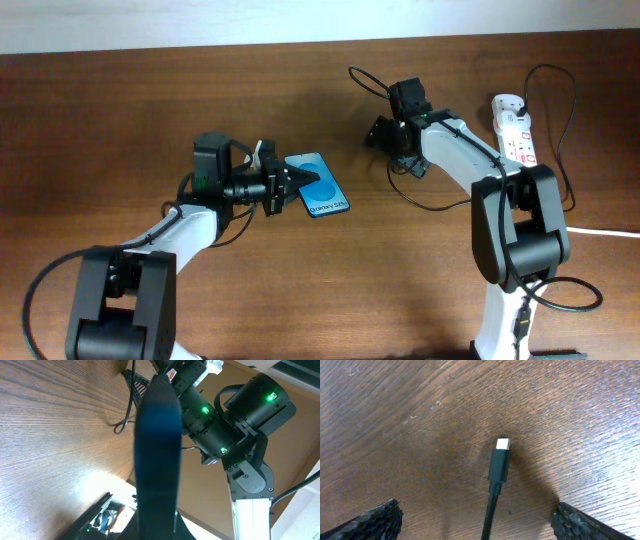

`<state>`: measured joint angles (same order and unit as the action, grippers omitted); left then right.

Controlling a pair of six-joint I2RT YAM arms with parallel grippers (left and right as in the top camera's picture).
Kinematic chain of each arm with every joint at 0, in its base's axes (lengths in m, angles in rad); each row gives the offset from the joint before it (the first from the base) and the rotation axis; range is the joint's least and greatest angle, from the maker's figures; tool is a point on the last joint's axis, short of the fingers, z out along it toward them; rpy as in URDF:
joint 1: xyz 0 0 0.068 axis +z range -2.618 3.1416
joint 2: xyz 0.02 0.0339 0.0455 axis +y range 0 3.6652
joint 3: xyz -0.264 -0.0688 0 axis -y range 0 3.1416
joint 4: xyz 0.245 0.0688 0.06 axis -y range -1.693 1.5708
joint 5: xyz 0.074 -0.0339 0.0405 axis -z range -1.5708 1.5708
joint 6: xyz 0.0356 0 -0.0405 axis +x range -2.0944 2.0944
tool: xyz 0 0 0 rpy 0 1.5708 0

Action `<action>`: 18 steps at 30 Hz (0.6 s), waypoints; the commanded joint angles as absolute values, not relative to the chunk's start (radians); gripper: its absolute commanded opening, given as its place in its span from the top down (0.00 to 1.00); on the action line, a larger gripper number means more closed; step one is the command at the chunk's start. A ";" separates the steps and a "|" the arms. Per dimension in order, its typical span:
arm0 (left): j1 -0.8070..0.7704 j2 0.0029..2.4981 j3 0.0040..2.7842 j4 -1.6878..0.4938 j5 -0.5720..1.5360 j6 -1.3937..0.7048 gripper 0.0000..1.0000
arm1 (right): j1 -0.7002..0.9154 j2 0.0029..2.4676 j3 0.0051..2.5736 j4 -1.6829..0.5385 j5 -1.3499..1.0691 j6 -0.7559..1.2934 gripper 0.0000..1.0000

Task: Plug charger to phone and switch on socket
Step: 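Grasp the black USB-C cable end with the right gripper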

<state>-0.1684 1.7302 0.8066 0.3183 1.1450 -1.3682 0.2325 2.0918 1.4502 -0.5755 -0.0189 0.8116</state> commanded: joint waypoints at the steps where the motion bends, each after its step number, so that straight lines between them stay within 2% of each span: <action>1: -0.170 1.730 0.831 0.324 1.163 -1.352 1.00 | 0.230 2.105 1.448 -0.587 -0.020 0.816 0.22; 3: -0.170 1.730 0.831 0.324 1.163 -1.352 1.00 | 0.230 2.105 1.448 -0.588 -0.046 0.815 0.43; 4: -0.170 1.730 0.831 0.324 1.163 -1.352 1.00 | 0.229 2.105 1.448 -0.590 -0.061 0.815 0.48; 8: -0.170 1.730 0.831 0.324 1.162 -1.352 1.00 | 0.229 2.105 1.448 -0.603 -0.071 0.815 0.58; 10: -0.170 1.730 0.831 0.324 1.157 -1.352 1.00 | 0.229 2.104 1.454 -0.601 -0.070 0.731 0.62; 12: -0.170 1.730 0.831 0.324 1.148 -1.352 1.00 | 0.229 2.104 1.460 -0.589 -0.054 0.629 0.62; 14: -0.170 1.730 0.831 0.323 1.135 -1.352 1.00 | 0.229 2.104 1.489 -0.616 -0.015 0.568 0.52; 18: -0.170 1.730 0.831 0.321 1.124 -1.352 1.00 | 0.238 2.105 1.646 -0.841 0.105 0.564 0.46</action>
